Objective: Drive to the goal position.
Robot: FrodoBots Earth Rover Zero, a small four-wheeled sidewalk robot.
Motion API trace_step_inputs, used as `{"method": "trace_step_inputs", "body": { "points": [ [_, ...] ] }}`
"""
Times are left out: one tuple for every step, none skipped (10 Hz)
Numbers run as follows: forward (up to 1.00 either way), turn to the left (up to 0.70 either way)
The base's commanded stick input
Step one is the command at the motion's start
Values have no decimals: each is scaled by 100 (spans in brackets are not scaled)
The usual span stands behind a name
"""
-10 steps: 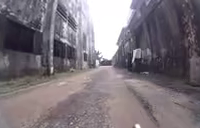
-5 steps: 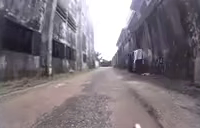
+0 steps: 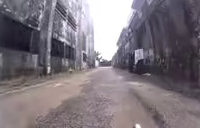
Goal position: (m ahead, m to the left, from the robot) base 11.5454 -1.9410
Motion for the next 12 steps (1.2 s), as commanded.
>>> {"method": "trace_step_inputs", "body": {
  "points": [
    [30, 0],
    [30, 0],
    [30, 0],
    [30, 0],
    [30, 0],
    [30, 0],
    [30, 0],
    [30, 0],
    [30, 0],
    [30, 0],
    [30, 0],
    [30, 0]
  ]
}}
